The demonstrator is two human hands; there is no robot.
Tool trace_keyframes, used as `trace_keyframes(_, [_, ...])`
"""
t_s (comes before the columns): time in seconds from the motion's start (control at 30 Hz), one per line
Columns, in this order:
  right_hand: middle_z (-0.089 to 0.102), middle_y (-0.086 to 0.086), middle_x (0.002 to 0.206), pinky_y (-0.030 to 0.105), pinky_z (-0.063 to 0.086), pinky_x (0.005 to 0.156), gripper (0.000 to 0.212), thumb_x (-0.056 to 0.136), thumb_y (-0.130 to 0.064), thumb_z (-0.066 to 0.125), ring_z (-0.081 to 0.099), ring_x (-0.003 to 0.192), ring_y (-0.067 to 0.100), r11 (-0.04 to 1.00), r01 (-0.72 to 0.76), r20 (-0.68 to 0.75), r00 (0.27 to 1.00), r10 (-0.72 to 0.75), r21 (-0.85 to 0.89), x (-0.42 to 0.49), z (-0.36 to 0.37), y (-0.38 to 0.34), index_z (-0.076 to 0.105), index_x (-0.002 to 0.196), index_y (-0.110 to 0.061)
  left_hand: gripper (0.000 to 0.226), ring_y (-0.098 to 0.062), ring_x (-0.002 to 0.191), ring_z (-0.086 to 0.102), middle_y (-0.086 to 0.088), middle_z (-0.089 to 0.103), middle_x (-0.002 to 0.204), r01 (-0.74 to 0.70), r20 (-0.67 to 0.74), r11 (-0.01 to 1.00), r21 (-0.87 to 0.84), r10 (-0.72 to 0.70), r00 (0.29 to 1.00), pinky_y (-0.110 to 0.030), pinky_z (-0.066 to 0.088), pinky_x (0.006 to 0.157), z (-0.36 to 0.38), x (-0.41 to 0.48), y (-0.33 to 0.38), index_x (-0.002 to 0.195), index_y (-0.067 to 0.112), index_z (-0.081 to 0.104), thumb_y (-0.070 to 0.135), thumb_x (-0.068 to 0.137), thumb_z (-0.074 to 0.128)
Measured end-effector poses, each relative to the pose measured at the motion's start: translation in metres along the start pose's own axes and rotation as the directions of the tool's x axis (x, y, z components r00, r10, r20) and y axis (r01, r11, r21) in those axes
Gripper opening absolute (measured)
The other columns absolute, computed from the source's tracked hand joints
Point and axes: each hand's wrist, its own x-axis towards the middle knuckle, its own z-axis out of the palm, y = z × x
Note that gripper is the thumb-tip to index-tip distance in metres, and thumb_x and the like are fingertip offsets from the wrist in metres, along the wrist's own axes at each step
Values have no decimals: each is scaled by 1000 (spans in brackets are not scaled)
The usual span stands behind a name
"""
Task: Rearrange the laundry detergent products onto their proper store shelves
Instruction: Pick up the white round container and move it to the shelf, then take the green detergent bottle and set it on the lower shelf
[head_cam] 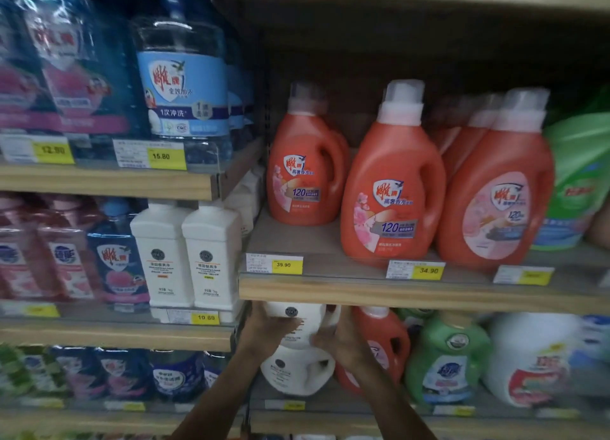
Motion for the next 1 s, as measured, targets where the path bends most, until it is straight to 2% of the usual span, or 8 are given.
trace_keyframes(0.1, [61, 3, 142, 40, 57, 98, 83, 86, -12, 81, 67, 119, 22, 968, 48, 90, 996, -26, -247, -27, -17, -14, 34, 154, -22, 90, -32, 126, 58, -16, 51, 141, -5, 17, 980, 197, 2, 1000, -45, 50, 105, -5, -20, 12, 151, 12, 34, 20, 78, 86])
trace_keyframes(0.2, [65, -3, 142, 31, 52, 98, 55, 92, -33, 75, 64, 126, 20, 871, 118, 200, 980, -23, -476, -53, -39, -30, 57, 143, -27, 56, -18, 110, 64, -7, 62, 131, -25, 135, 937, 347, -23, 991, -21, 57, 77, -12, -44, 33, 136, 16, 57, 28, 86, 79])
trace_keyframes(0.33, [76, -7, 117, 29, 53, 85, 39, 91, -52, 72, 71, 106, 15, 797, 214, 235, 968, -93, -565, -86, -73, -56, 70, 121, -29, 27, -10, 102, 70, 4, 74, 109, -144, 308, 919, 367, 26, 951, -40, 58, 92, -17, -87, 80, 113, 18, 75, 33, 91, 74])
trace_keyframes(0.5, [78, -10, 109, 30, 55, 83, 23, 90, -49, 68, 72, 102, 16, 748, 252, 116, 966, -230, -614, -135, -133, -83, 73, 102, -30, 21, 2, 89, 67, 15, 72, 100, -303, 318, 852, 428, 172, 932, -27, 57, 82, -9, -140, 147, 106, 29, 73, 44, 91, 72])
trace_keyframes(0.6, [78, -7, 110, 29, 53, 84, 23, 91, -47, 68, 72, 106, 18, 709, 230, 47, 962, -268, -666, -170, -167, -89, 70, 105, -29, 20, 5, 77, 62, 15, 70, 97, -437, 313, 682, 587, 306, 899, -10, 44, 67, 0, -171, 176, 103, 33, 69, 50, 92, 66])
trace_keyframes(0.7, [76, -7, 111, 31, 51, 83, 28, 91, -52, 64, 68, 110, 19, 668, 177, -26, 959, -281, -723, -210, -200, -91, 68, 104, -28, 24, -7, 94, 65, 12, 69, 102, -508, 323, 465, 726, 421, 848, -25, 47, 75, 9, -198, 198, 106, 33, 65, 53, 94, 60])
trace_keyframes(0.8, [75, -5, 106, 33, 50, 79, 27, 91, -56, 64, 69, 105, 21, 652, 99, -78, 968, -237, -751, -255, -231, -89, 63, 97, -29, 28, -17, 106, 66, 8, 70, 108, -551, 375, 374, 746, 447, 812, -30, 49, 81, 21, -223, 210, 106, 30, 62, 55, 93, 58])
trace_keyframes(1.0, [74, -2, 101, 33, 45, 72, 25, 94, -57, 62, 68, 100, 22, 610, -15, -134, 979, -151, -792, -345, -276, -79, 55, 91, -34, 31, -18, 101, 67, 8, 70, 100, -637, 436, 392, 664, 489, 755, -31, 48, 75, 52, -274, 224, 94, 27, 60, 58, 92, 58])
